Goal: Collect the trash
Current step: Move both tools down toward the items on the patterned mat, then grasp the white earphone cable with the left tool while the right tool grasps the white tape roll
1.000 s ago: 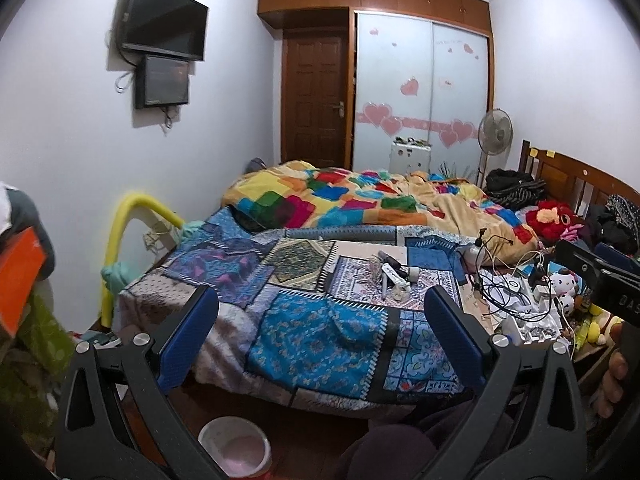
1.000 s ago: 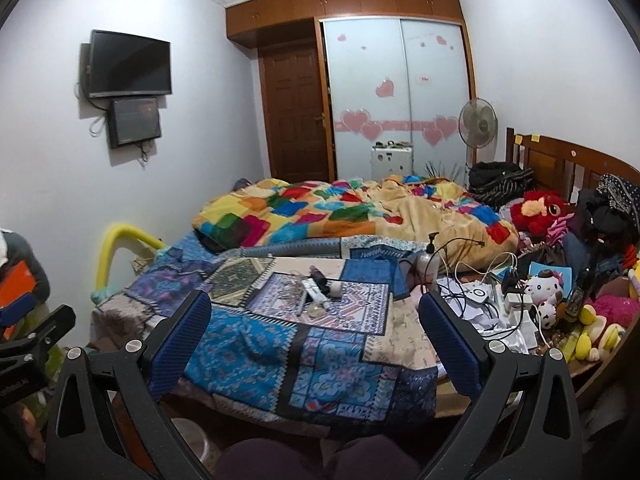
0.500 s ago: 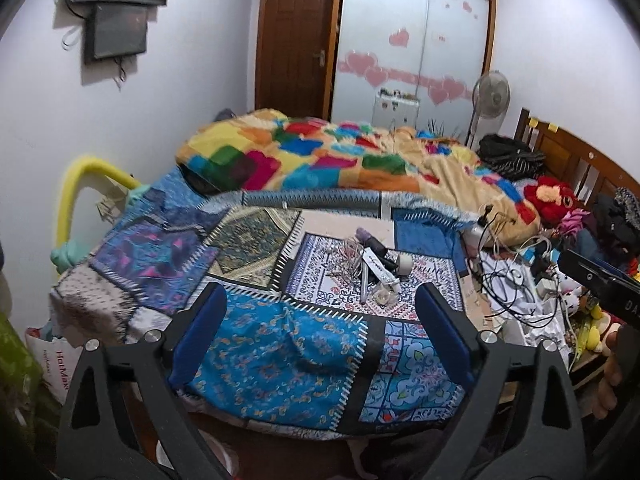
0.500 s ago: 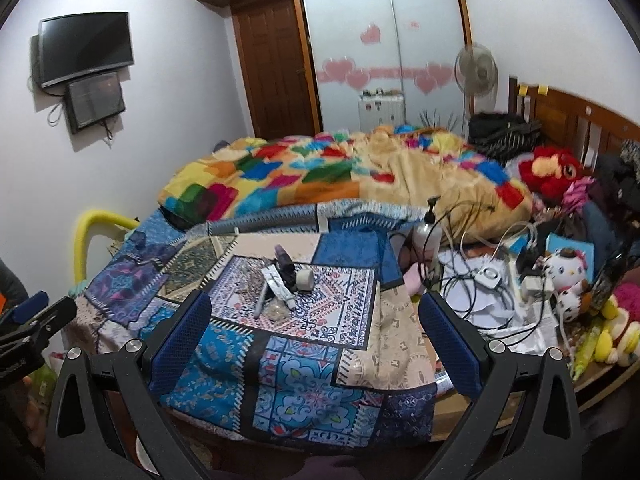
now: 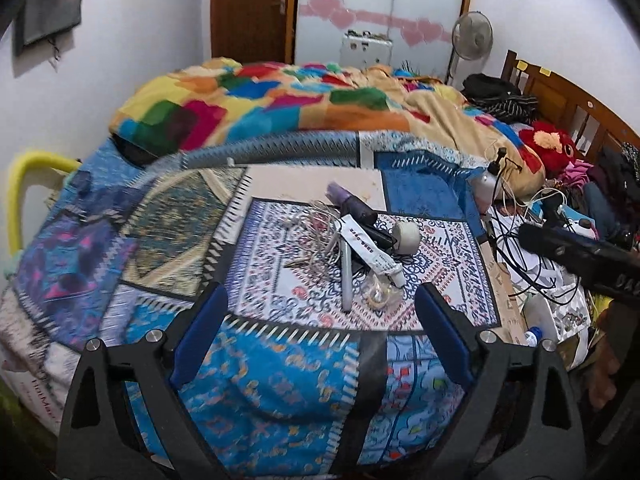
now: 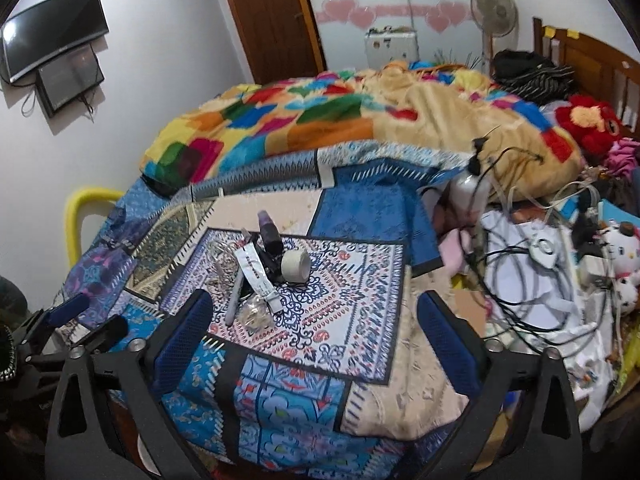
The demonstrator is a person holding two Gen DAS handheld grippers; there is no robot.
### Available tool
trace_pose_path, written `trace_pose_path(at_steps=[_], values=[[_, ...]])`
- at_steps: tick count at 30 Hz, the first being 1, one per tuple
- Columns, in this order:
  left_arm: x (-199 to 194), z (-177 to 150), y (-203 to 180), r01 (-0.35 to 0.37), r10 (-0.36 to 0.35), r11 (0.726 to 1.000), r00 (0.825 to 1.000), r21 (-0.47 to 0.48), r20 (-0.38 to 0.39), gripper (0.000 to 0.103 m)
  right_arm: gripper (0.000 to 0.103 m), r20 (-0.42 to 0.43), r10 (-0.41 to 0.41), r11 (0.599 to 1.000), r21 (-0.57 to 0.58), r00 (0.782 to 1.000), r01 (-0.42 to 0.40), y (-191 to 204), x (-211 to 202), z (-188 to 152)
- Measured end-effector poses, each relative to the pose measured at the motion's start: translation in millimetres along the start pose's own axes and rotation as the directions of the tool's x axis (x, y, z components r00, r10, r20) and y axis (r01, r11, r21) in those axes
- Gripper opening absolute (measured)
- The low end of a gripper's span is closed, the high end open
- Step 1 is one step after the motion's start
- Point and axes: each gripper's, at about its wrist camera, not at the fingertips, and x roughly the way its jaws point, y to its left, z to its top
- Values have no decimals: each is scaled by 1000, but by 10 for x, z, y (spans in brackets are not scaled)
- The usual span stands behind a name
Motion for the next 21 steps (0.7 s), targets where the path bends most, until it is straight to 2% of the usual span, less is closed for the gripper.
trace_pose_path(at_steps=[4, 8, 11, 17, 20, 21], values=[[390, 104, 48, 28, -28, 999, 999, -26, -33, 84, 81, -82, 48, 999, 6, 995, -48, -24, 443, 79], [726, 182, 103, 42, -45, 998, 998, -50, -53, 79, 66, -129, 76, 997, 7, 989, -75, -12, 809, 130], [918, 222, 146, 51, -55, 997, 997, -62, -59, 71, 60, -160, 92, 996, 6, 983, -92, 3, 1039, 155], [1297, 251, 289, 68, -81, 989, 992, -128, -97, 53, 46, -193, 120, 993, 38, 974, -114, 18, 1398, 197], [1422, 226, 325, 70, -87, 987, 990, -143, -115, 43, 32, -209, 115, 993, 53, 971, -106, 5, 1511, 185], [1457, 211, 333, 76, -95, 986, 988, -149, -122, 36, 32, -212, 123, 992, 61, 969, -113, -7, 1538, 176]])
